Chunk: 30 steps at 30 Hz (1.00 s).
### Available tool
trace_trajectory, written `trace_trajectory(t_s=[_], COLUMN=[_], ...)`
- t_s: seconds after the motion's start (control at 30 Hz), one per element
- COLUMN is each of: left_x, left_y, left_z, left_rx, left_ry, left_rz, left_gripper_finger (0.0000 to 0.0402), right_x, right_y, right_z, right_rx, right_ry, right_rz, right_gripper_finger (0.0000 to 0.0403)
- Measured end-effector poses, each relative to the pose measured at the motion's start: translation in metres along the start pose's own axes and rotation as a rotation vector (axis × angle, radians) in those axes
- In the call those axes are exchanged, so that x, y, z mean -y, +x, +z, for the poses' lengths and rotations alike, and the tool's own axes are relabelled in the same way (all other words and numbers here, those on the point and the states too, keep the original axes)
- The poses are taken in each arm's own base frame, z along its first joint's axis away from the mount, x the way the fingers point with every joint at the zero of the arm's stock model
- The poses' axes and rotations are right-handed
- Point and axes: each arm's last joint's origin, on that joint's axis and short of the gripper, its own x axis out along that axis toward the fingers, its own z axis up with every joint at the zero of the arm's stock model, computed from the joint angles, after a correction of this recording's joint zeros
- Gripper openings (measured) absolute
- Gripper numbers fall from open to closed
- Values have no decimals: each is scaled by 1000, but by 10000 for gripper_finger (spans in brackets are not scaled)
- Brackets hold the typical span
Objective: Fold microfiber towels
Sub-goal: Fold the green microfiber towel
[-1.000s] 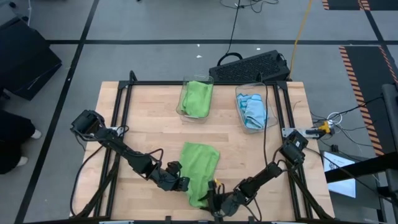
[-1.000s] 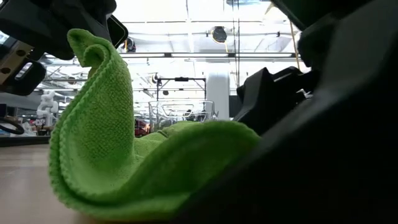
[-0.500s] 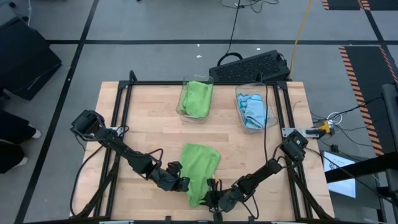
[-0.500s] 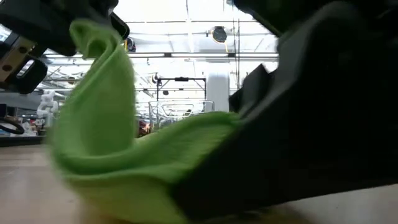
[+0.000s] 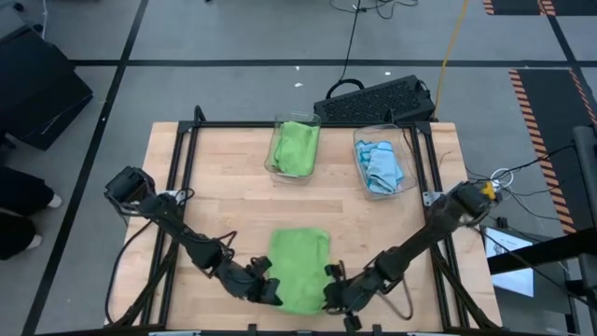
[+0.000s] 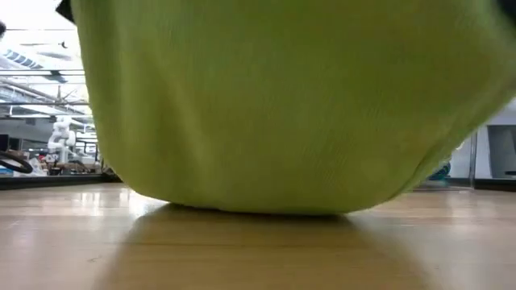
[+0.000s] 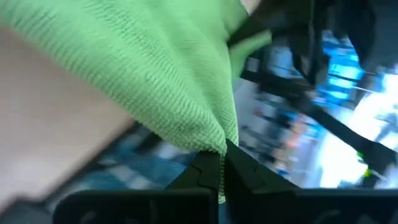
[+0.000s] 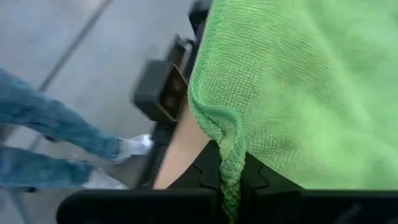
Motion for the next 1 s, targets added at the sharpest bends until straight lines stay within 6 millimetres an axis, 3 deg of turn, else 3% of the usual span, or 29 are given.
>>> trace_trajectory(t_s=[0.23, 0.43, 0.6, 1.0], left_x=[17, 13, 7, -13], left_y=[-4, -4, -3, -2], left_z=[-16, -19, -14, -3], left_rx=[0, 45, 103, 205], left_ry=[-17, -8, -3, 7], left_rz=[-232, -215, -153, 49], left_gripper_finger=[4, 7, 7, 9], right_x=[8, 23, 37, 90], right_y=[-57, -86, -87, -86], right_z=[2, -11, -24, -14], right_rx=[67, 199, 274, 224], right_ry=[66, 216, 355, 595], right_rz=[92, 200, 249, 197], right_gripper_finger=[1, 2, 2, 3])
